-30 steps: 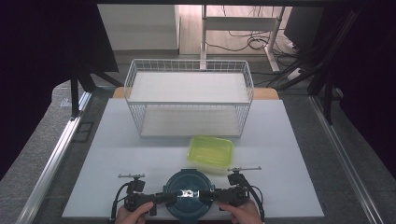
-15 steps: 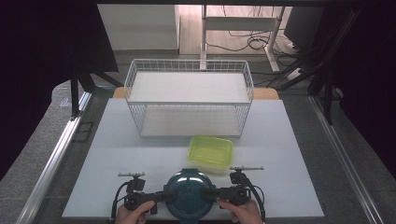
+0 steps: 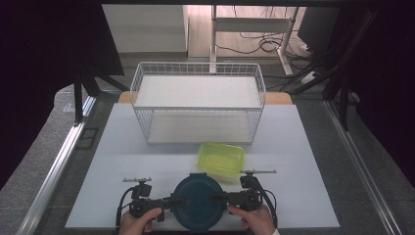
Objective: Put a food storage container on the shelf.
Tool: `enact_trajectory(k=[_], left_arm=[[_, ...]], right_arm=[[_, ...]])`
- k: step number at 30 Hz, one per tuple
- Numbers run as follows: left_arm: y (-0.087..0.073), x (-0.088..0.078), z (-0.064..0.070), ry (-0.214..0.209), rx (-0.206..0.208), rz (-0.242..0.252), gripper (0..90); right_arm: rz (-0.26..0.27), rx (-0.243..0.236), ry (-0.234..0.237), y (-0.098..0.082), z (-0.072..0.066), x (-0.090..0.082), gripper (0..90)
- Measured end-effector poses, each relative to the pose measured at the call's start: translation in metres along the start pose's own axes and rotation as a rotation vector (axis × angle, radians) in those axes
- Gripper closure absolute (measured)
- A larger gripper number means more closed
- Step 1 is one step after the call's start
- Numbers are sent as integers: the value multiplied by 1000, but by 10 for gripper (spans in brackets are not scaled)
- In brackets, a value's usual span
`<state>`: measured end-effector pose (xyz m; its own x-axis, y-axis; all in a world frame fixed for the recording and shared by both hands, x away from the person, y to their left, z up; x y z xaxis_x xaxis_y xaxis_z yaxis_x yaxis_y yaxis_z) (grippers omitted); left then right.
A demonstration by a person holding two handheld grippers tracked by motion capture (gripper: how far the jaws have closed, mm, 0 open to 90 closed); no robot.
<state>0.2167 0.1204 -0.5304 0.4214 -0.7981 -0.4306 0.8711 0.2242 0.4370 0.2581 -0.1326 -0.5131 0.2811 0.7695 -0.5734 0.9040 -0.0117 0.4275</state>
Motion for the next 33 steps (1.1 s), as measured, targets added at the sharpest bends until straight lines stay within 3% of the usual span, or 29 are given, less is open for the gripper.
enact_trajectory(k=[14, 33], left_arm=[[15, -5, 9, -13, 24, 14, 426], [65, -11, 33, -49, 74, 47, 426]], right_arm=[[25, -19, -7, 13, -11, -6, 363], [90, -100, -26, 60, -39, -24, 361]])
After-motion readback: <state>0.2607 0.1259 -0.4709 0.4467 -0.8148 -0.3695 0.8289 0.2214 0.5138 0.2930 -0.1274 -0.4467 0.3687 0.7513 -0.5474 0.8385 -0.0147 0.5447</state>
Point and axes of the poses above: each handheld gripper's, and its own axes: x roughly forward along the jaws, y roughly out of its top, z roughly to its right, the point moved 4 cm from there along x, roughly forward along the jaws, and after that the axes turned 6 degrees about z, right-handed, at the moved point
